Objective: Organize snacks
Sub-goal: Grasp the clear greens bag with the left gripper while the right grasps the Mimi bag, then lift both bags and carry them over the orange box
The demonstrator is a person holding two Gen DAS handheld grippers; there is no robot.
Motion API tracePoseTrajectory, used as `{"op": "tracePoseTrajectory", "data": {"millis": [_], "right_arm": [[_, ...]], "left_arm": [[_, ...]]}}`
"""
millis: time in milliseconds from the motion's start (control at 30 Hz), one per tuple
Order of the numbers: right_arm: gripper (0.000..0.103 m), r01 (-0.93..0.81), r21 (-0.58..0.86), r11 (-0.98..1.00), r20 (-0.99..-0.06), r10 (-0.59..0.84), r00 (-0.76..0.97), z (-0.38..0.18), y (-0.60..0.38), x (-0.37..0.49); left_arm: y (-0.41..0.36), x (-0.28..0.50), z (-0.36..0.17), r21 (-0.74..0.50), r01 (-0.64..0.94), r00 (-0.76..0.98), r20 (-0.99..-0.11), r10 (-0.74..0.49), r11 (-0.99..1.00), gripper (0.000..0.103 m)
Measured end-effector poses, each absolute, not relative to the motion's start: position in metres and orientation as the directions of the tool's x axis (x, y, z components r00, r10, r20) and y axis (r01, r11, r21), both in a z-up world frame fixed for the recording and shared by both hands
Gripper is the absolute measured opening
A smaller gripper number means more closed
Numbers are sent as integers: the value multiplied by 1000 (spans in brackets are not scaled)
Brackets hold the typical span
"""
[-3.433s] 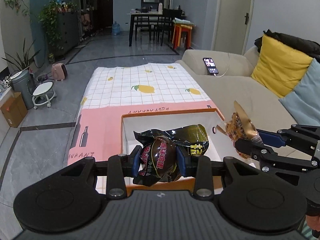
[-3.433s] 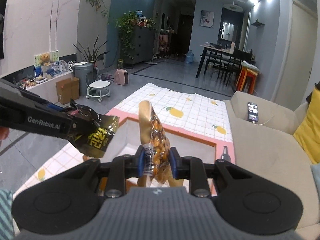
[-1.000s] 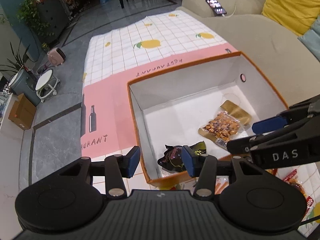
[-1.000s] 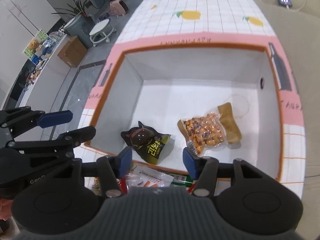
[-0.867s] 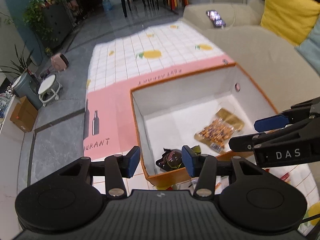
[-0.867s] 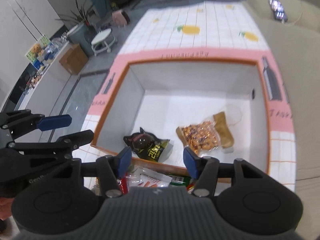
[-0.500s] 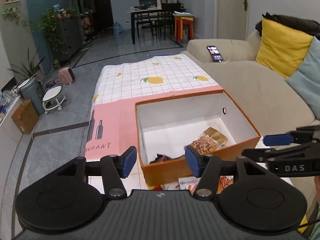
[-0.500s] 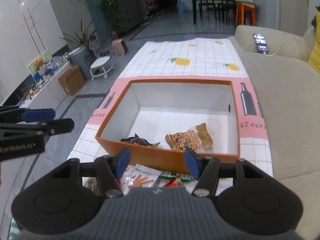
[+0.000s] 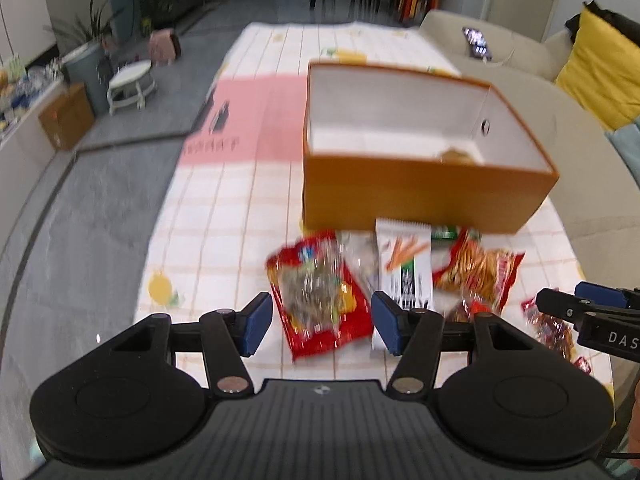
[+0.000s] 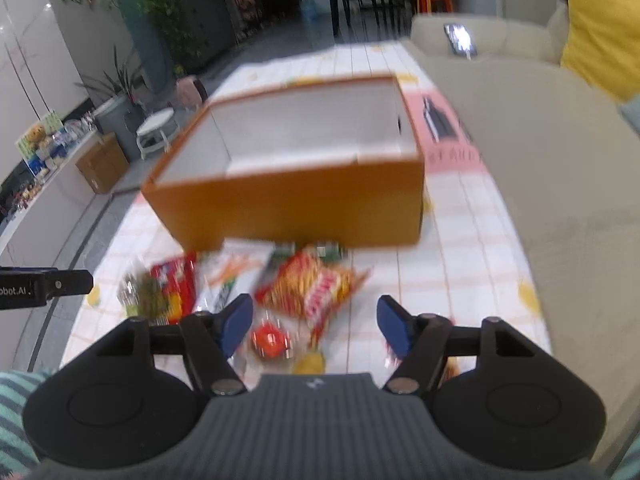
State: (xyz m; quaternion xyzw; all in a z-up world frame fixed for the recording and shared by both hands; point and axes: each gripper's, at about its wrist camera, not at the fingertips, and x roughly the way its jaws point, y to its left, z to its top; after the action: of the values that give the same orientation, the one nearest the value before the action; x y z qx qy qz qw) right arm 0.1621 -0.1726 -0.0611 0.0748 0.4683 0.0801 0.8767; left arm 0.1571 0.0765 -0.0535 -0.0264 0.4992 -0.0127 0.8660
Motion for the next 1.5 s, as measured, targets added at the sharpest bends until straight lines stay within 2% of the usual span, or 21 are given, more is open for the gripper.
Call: {"op": "tracePoseTrajectory", "data": {"millis": [533,733,833,1133,1200,1333,1367,1500], "right_arm": [[70,-139,174,975,-832,221,508,-86,-154,205],[71,-168,148,975,-857,211,470,-107,-149,228],[80,-188,137,973,-866,210,455,-116,-145,238],[81,-202,125,971,-886,201,417,-139,-141,255],[80,-197,137,971,-886,209,415,-142,-142,256],[68,-184,175,967,-884,236,402,-144,-145,258],[64,-187,177,966,-884,239,401,-143,-145,257],[59,-197,159,967,-882,229,411,-142,-141,254]], "left_arm": [[82,182,-93,-97,-73,452,-891,-54,993,71],[77,196,-104,-63,-88,417,-909,-20,994,71],[76,203,-109,-47,-87,397,-918,-9,995,71],[73,213,-119,-37,-99,368,-930,2,994,71],[74,214,-121,-39,-101,366,-931,1,994,66],[74,214,-122,-39,-97,370,-929,0,995,55],[74,214,-122,-41,-97,371,-929,-2,994,55],[73,213,-122,-35,-85,379,-926,-1,996,52]]}}
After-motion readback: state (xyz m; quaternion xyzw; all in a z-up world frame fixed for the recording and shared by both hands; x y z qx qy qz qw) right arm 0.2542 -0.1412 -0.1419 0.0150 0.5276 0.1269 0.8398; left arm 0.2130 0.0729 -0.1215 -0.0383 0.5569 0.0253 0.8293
